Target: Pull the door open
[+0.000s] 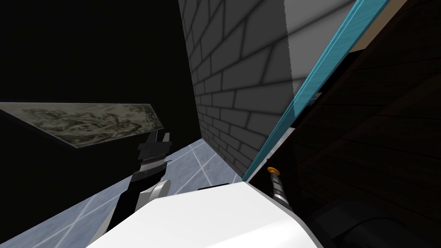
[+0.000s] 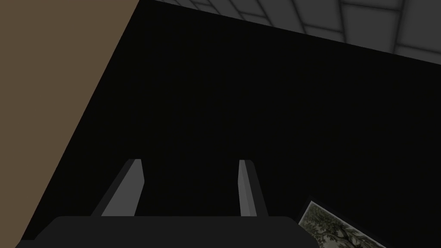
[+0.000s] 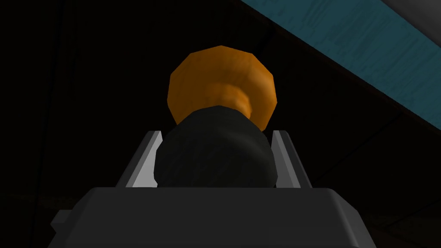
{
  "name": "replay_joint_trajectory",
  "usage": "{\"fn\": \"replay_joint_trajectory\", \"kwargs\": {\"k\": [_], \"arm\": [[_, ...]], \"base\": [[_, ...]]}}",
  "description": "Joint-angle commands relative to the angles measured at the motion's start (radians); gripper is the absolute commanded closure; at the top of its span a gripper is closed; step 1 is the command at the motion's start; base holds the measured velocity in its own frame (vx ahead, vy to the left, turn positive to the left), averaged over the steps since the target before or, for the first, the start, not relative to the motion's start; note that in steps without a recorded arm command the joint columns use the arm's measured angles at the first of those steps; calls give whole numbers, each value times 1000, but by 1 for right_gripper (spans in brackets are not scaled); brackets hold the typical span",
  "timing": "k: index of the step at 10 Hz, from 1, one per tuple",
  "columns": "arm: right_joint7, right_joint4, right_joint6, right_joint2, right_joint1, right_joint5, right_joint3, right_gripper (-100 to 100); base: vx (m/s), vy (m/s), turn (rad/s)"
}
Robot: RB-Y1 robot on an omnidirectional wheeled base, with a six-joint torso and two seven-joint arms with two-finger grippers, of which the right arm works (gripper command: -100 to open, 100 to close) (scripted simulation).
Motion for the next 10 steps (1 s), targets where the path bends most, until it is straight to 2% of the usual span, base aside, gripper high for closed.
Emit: {"fn": "replay_joint_trajectory", "kwargs": {"k": [1, 5, 6, 7, 10], "arm": [[-50, 1, -1, 2, 1, -5, 1, 100], [-134, 4, -4, 1, 3, -13, -1, 100], [-172, 6, -5, 0, 4, -17, -2, 100], [-176, 6, -5, 0, 4, -17, -2, 100], [-259, 9, -8, -1, 7, -25, -3, 100]], "base": [[-31, 12, 52], [-33, 13, 44], [-24, 9, 62], [-22, 5, 28], [-31, 16, 55]]}}
